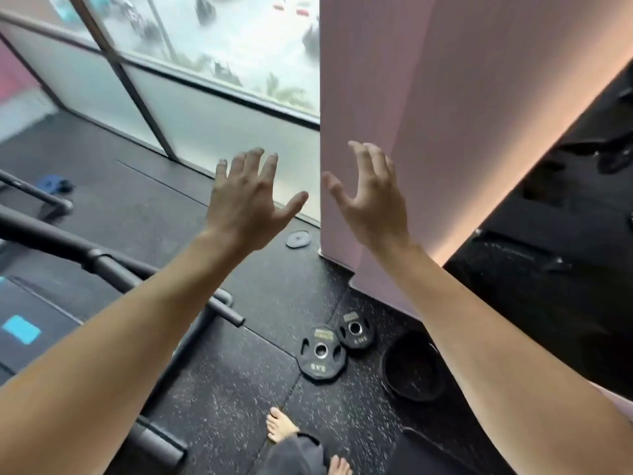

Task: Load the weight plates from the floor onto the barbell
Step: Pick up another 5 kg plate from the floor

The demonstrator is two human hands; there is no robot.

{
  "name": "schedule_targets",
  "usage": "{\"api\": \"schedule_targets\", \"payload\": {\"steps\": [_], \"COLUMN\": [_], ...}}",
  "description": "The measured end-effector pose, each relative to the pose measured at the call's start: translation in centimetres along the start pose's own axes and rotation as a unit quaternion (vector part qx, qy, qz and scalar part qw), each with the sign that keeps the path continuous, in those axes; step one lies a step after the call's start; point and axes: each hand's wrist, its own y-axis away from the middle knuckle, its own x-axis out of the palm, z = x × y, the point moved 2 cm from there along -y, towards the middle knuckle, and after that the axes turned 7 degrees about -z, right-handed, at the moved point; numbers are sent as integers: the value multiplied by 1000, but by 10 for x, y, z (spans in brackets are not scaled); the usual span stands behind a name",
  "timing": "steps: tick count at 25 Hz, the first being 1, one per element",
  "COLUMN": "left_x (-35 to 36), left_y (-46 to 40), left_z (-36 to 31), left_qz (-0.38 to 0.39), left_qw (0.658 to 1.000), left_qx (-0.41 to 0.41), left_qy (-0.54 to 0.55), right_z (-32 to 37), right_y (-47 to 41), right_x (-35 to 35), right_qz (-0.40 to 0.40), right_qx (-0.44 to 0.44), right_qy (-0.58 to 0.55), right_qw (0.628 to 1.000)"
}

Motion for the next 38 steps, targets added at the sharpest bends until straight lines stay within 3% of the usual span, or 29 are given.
{"api": "schedule_targets", "payload": {"steps": [6, 12, 18, 24, 35, 38], "left_x": [193, 429, 628, 751, 899, 919], "left_y": [12, 111, 238, 323, 366, 372], "left_z": [-6, 1, -6, -18, -17, -22], "left_qz": [131, 254, 374, 440, 430, 398], "left_qw": [991, 962, 911, 867, 852, 864], "left_qx": [-1, -99, -171, -236, -294, -307], "left_qy": [31, -14, -14, 16, 57, 19], "right_z": [-115, -246, -381, -445, -504, -509], "right_y": [40, 176, 329, 456, 564, 567], "right_x": [123, 320, 448, 505, 602, 623], "right_qz": [111, 282, 350, 388, 332, 309], "right_qx": [97, 129, 186, 268, 464, 491], "right_qy": [47, 71, 129, 210, 277, 292], "right_qw": [988, 948, 909, 857, 773, 760]}}
